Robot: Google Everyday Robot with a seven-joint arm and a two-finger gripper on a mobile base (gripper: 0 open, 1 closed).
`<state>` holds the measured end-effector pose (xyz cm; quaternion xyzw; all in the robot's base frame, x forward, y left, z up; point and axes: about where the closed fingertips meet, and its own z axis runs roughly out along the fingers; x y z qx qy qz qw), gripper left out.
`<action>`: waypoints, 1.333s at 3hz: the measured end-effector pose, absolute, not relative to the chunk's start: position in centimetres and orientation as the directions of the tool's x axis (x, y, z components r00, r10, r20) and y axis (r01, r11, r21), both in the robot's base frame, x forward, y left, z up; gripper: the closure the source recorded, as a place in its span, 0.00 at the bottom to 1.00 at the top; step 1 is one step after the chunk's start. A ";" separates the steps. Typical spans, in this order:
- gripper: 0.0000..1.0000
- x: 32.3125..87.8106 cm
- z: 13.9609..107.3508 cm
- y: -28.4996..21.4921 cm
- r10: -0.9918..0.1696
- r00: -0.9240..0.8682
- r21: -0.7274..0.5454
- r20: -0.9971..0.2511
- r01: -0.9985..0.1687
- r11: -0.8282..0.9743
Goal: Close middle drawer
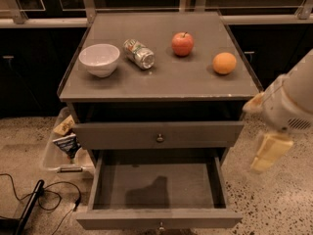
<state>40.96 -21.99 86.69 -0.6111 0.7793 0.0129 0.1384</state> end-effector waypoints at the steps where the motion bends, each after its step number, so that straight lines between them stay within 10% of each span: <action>1: 0.42 39.1 80.7 -22.1 -0.947 -0.204 -0.115 -0.247 -0.965 0.237; 4: 1.00 37.1 73.4 -22.7 -0.930 -0.230 -0.037 -0.287 -0.967 0.250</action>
Offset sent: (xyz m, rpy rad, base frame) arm -0.0468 -0.0180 -0.1830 0.0912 0.1278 0.0156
